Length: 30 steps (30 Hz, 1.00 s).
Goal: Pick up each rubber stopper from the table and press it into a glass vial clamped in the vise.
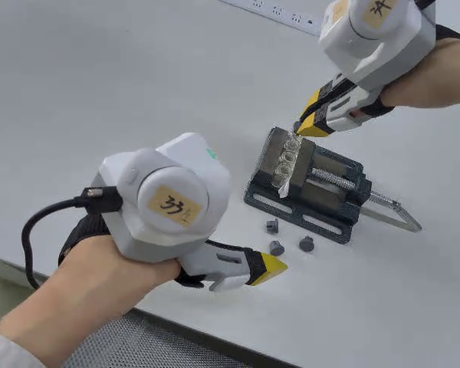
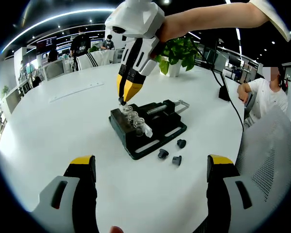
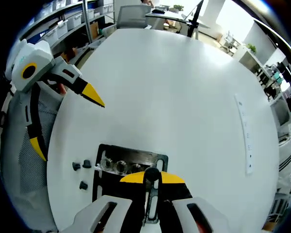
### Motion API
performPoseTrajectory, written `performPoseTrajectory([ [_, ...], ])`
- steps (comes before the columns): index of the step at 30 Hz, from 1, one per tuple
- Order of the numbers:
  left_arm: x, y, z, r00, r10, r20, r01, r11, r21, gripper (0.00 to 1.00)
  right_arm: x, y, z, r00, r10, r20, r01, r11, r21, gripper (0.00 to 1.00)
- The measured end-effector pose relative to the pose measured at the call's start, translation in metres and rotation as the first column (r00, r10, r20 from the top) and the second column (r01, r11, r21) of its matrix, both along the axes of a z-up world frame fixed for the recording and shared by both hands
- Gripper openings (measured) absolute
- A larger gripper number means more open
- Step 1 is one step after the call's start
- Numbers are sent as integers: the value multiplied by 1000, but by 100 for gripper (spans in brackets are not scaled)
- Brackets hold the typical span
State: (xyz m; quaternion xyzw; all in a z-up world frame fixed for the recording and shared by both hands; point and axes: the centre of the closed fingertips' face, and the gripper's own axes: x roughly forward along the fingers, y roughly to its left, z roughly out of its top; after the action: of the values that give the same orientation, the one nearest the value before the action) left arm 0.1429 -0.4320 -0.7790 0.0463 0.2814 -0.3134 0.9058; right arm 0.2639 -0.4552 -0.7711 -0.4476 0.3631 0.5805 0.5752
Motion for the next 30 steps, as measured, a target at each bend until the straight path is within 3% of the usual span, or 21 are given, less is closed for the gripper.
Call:
performPoseTrajectory([
  [10, -1, -1, 0, 1000, -4, -3, 4, 1000, 2, 94, 0, -1, 1, 994, -110, -1, 110, 992, 55, 3],
  [14, -2, -1, 0, 1000, -7, -4, 7, 1000, 4, 94, -1, 0, 1, 997, -79, 19, 78, 997, 28, 3],
  [19, -2, -1, -1, 1000, -8, -5, 8, 1000, 6, 94, 0, 0, 1, 997, -79, -1, 79, 996, 39, 5],
  [23, -2, -1, -1, 1000, -9, -6, 9, 1000, 7, 94, -2, 1, 1, 999, -35, 17, 34, 999, 33, 5],
  [30, -3, -1, -2, 1000, -11, -8, 11, 1000, 6, 94, 1, 3, 1, 1000, -16, 25, 15, 1000, 27, 6],
])
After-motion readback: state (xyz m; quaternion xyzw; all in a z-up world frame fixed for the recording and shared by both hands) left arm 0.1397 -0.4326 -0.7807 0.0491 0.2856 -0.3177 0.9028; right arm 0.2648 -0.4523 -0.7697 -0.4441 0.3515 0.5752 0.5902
